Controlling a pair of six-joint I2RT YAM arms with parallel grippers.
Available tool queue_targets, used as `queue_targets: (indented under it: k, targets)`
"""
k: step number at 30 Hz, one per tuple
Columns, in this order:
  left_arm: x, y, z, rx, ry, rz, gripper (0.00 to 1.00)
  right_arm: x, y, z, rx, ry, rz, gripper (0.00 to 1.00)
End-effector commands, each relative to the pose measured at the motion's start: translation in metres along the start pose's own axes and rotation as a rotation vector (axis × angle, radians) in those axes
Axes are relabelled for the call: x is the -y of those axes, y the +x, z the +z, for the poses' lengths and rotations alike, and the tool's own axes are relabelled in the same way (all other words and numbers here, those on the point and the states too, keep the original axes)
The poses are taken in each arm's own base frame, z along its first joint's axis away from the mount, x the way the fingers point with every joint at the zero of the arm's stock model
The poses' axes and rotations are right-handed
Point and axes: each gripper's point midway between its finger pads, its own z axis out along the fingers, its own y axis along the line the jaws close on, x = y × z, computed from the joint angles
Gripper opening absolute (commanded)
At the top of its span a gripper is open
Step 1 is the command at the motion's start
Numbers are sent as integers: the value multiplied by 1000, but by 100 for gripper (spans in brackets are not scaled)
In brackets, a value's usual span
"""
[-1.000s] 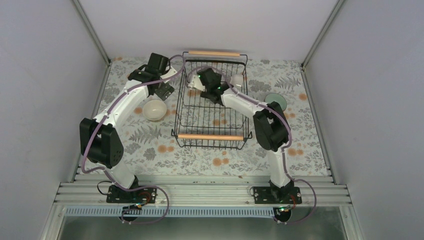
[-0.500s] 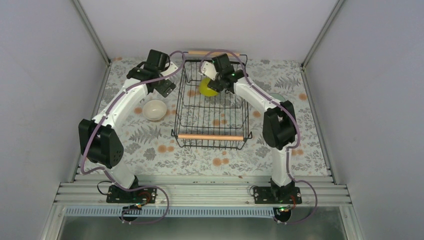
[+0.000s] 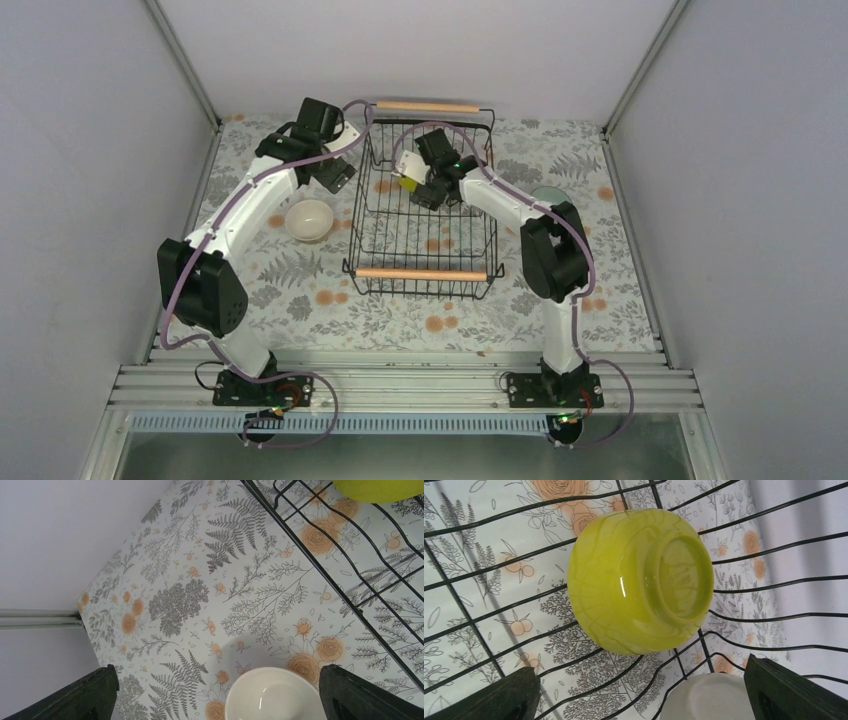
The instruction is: Unload the bowls from the dish rack
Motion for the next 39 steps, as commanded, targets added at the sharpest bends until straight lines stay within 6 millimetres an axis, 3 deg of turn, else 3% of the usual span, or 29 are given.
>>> queue_targets:
  k: [1, 17, 39]
  targets:
    - [-4, -6, -8, 26, -19, -15, 100, 4, -10, 4, -1, 58, -48, 100]
    - [-4, 6, -2, -1, -49, 10, 100, -4, -23, 45, -64, 172, -142, 100]
    - [0, 16, -5, 1, -46, 14, 100, 22, -36, 69, -62, 317, -163, 100]
